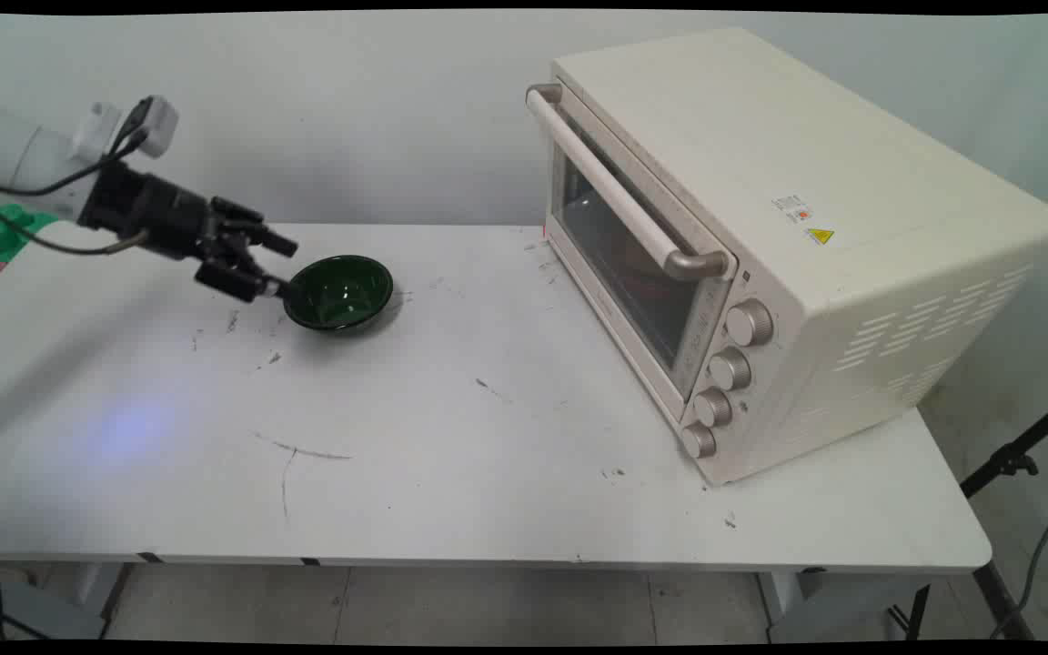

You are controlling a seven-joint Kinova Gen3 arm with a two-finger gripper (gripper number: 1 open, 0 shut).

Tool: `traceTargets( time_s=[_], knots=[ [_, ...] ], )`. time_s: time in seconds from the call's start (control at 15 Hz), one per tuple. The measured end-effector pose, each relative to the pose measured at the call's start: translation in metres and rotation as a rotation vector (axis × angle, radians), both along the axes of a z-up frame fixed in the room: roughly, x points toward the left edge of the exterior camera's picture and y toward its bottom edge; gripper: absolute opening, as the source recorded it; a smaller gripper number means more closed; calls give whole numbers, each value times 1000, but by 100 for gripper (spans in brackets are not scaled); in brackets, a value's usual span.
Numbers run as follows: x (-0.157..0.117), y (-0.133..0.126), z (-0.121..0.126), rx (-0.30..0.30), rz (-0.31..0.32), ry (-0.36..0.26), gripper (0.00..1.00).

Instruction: Open the oven

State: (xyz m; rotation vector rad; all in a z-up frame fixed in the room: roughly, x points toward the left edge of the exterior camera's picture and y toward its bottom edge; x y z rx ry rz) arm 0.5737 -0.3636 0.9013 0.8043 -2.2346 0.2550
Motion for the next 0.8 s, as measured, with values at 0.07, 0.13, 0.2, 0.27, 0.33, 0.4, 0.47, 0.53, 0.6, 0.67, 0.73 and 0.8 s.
traceTargets(
  time_s=[0.07, 0.13, 0.2, 0.27, 0.33, 0.4, 0.47, 0.53, 0.6, 0.67, 0.73, 0.8],
  knots=[
    [-9, -3, 5, -6, 7, 8, 100],
    [-19, -8, 11, -12, 13, 17, 100],
    [-30, -12, 17, -19, 20, 26, 100],
    [-38, -16, 22, -24, 27, 34, 100],
    [-48, -20, 28, -31, 34, 41, 100],
    [-59, -24, 33, -38, 39, 47, 100],
    [-67, -28, 37, -44, 44, 52, 100],
    [-78, -32, 42, -51, 47, 57, 100],
    [-88, -36, 47, -60, 49, 60, 100],
    [-95, -39, 50, -66, 50, 62, 100],
    [-106, -43, 55, -77, 52, 66, 100],
    [-116, -48, 60, -87, 53, 70, 100]
  ],
)
